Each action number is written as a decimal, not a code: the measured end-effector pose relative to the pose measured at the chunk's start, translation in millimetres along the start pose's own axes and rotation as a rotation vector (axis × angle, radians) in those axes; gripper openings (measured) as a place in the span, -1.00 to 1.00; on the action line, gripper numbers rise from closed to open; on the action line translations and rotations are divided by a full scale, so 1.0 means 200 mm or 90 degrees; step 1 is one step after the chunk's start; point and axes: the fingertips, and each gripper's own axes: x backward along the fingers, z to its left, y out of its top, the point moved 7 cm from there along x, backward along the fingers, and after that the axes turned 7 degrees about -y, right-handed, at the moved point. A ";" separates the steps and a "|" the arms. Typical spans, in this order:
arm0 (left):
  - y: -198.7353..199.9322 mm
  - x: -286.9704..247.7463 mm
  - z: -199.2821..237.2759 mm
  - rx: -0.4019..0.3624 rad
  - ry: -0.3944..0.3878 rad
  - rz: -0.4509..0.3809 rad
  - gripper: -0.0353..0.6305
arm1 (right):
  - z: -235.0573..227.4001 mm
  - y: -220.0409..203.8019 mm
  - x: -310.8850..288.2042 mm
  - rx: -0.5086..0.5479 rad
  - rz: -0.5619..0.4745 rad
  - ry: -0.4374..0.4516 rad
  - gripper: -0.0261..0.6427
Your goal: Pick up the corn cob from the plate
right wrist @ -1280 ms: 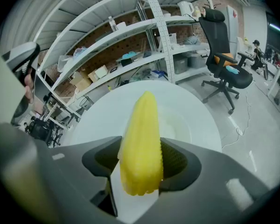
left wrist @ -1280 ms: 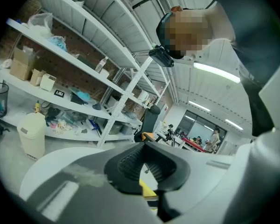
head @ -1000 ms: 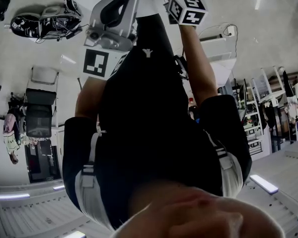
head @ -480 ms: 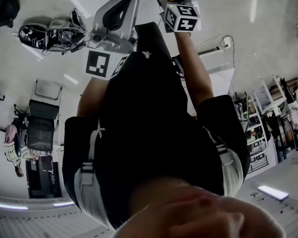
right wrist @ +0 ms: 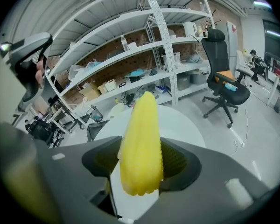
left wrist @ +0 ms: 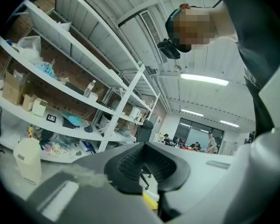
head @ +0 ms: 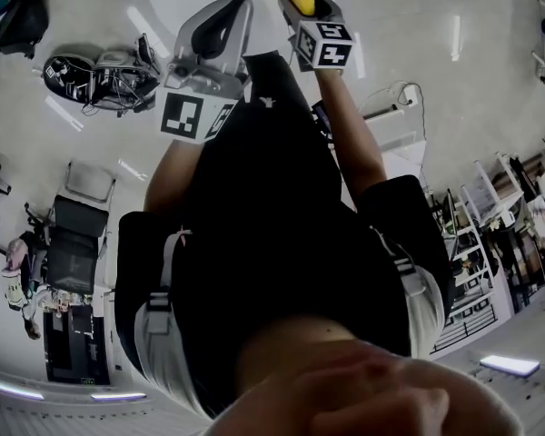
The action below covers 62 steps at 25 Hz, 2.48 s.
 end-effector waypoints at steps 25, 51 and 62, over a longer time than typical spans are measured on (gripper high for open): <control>0.33 0.03 -0.19 -0.085 -0.029 -0.066 -0.88 | 0.07 0.26 0.41 0.005 -0.114 0.003 -0.13; 0.44 0.14 -0.28 -0.113 -0.031 -0.100 -0.88 | 0.26 0.51 0.94 0.030 -0.297 0.028 -0.13; 0.43 0.13 -0.25 -0.116 -0.029 -0.091 -0.88 | 0.34 0.60 1.17 0.047 -0.384 0.048 -0.13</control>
